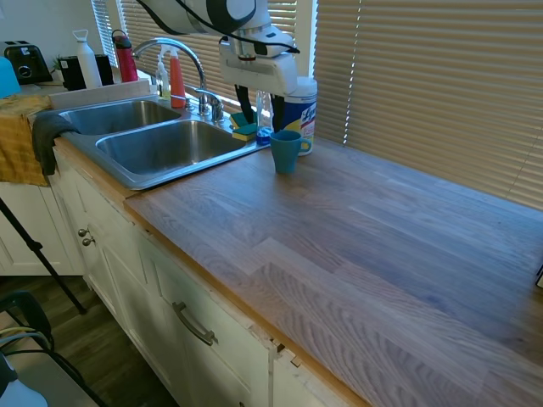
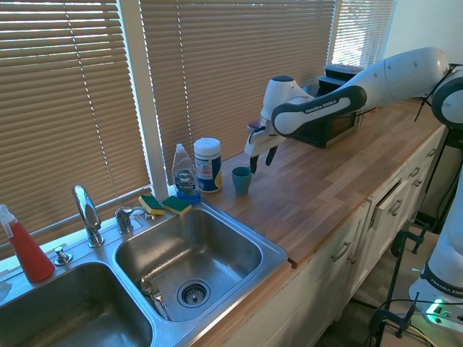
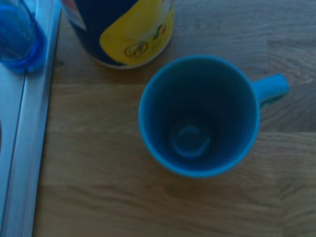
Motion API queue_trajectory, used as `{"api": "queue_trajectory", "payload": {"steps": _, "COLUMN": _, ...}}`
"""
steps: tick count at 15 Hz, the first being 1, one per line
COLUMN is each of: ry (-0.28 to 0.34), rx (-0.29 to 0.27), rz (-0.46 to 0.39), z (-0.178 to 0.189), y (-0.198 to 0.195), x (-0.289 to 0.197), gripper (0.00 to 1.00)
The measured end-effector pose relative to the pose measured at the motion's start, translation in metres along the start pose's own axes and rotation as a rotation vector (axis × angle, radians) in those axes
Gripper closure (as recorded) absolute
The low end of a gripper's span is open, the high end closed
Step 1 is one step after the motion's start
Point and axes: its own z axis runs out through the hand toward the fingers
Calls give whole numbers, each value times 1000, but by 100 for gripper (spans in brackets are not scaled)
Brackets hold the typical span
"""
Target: Put the mug in the sink
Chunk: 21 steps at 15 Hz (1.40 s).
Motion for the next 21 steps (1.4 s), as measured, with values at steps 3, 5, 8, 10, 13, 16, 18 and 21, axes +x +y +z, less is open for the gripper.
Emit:
{"api": "queue_trajectory", "payload": {"steps": 3, "ry": -11, "rx": 4, "rz": 46, "z": 16, "y": -16, "x": 26, "gripper": 0}}
{"api": "queue_trajectory", "payload": {"steps": 5, "ry": -18, "rx": -13, "rz": 69, "z": 28, "y": -24, "x": 39, "gripper": 0}}
{"api": "queue_trajectory", "payload": {"steps": 8, "ry": -36, "rx": -48, "rz": 89, "z": 55, "y": -33, "x": 47, "gripper": 0}}
{"api": "queue_trajectory", "payload": {"steps": 10, "ry": -46, "rx": -67, "rz": 91, "z": 71, "y": -37, "x": 46, "gripper": 0}}
{"api": "queue_trajectory", "payload": {"steps": 13, "ry": -60, "rx": -86, "rz": 97, "z": 92, "y": -37, "x": 45, "gripper": 100}}
{"api": "queue_trajectory", "payload": {"steps": 16, "ry": -72, "rx": -99, "rz": 110, "z": 105, "y": -35, "x": 48, "gripper": 100}}
{"api": "queue_trajectory", "payload": {"steps": 18, "ry": -78, "rx": -101, "rz": 115, "z": 108, "y": -34, "x": 49, "gripper": 100}}
{"api": "queue_trajectory", "payload": {"steps": 21, "ry": -85, "rx": -96, "rz": 122, "z": 108, "y": -34, "x": 48, "gripper": 100}}
